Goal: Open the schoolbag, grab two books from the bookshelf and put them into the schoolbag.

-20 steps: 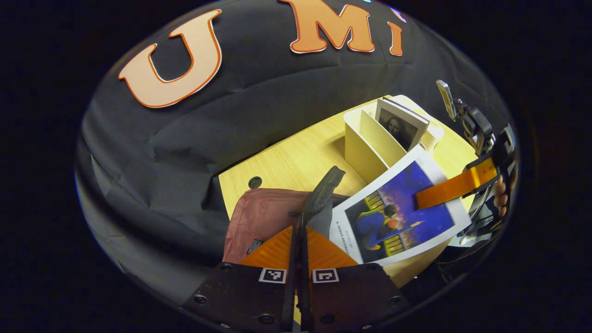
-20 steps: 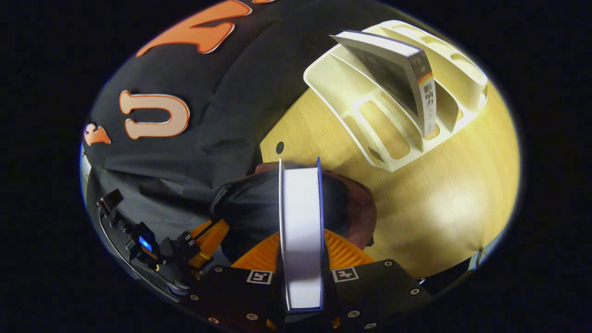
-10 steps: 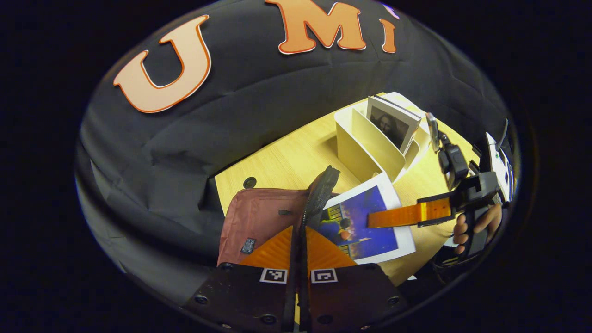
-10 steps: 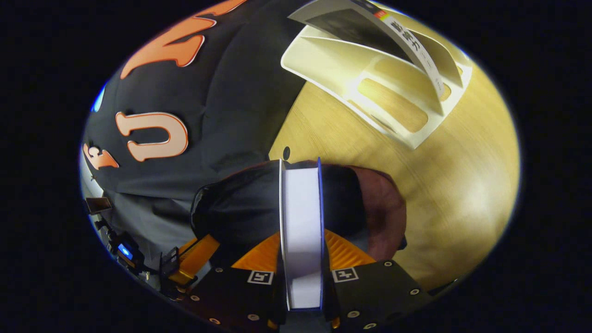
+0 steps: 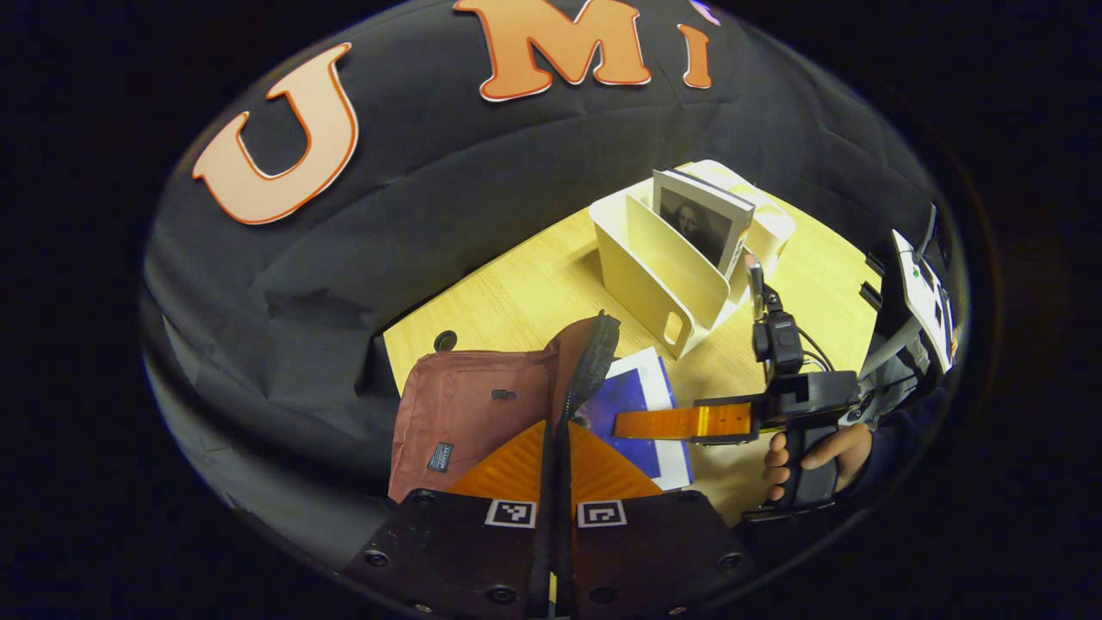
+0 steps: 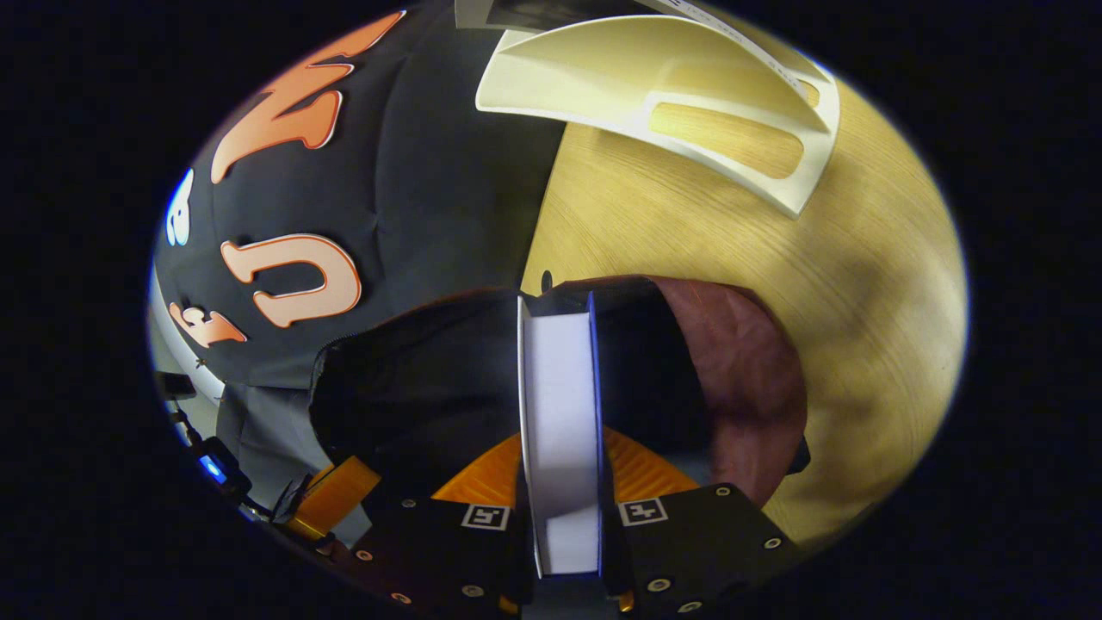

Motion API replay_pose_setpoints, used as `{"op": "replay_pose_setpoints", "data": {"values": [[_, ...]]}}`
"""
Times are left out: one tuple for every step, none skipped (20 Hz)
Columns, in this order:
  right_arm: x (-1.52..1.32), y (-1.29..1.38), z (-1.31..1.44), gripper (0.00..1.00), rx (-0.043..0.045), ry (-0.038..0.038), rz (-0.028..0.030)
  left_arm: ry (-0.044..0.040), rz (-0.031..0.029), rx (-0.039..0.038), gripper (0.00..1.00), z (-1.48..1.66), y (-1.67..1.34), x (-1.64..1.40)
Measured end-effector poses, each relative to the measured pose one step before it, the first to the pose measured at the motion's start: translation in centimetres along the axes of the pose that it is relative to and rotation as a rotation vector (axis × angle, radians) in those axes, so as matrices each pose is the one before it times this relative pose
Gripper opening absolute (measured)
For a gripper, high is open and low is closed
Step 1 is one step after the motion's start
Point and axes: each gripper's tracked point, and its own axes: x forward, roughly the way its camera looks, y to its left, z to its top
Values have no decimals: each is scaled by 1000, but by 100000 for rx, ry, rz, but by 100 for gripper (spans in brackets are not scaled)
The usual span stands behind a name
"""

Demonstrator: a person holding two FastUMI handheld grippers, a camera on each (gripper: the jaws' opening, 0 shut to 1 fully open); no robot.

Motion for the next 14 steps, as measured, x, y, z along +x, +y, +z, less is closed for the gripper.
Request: {"op": "replay_pose_setpoints", "data": {"values": [[458, -315, -259, 31, 429, -587, -288, 432, -1075, -68, 4, -126, -516, 22], [483, -27, -364, 31, 853, 414, -17, 745, -1131, 103, 3, -202, -557, -99], [534, -50, -206, 31, 1427, -305, 90, 171, -749, -114, 4, 32, -463, 25], [542, -45, -456, 31, 875, 1487, 103, 226, -142, 725, 4, 72, -256, -182], [602, -250, -270, 31, 585, 250, -424, -37, -193, 709, 3, 166, -302, 44], [465, 9, -424, 31, -198, 1104, -13, 26, -34, 449, 4, -143, -41, 79], [607, 13, -16, 31, 277, -475, -418, 516, -634, -650, 3, -89, -315, 63], [395, -11, -301, 31, 87, 1099, 223, -147, -442, -6, 3, -31, -262, -13], [452, -29, 29, 31, 523, -871, 110, -210, -251, -115, 4, 74, -95, 7], [301, -20, -222, 32, -209, 603, 44, -63, -162, -53, 4, -161, -15, -172], [676, 114, 70, 33, 346, -1024, 88, -13, -244, 119, 4, 96, -103, -62], [311, -103, -200, 33, 75, 1050, -825, -66, -208, -460, 4, -107, -25, -58], [461, 102, 4, 34, 275, -436, -604, -312, -219, -119, 4, 90, -22, -28], [371, -220, -228, 36, -336, 1057, -2846, -13, 775, -340, 4, 20, 374, -56]]}}
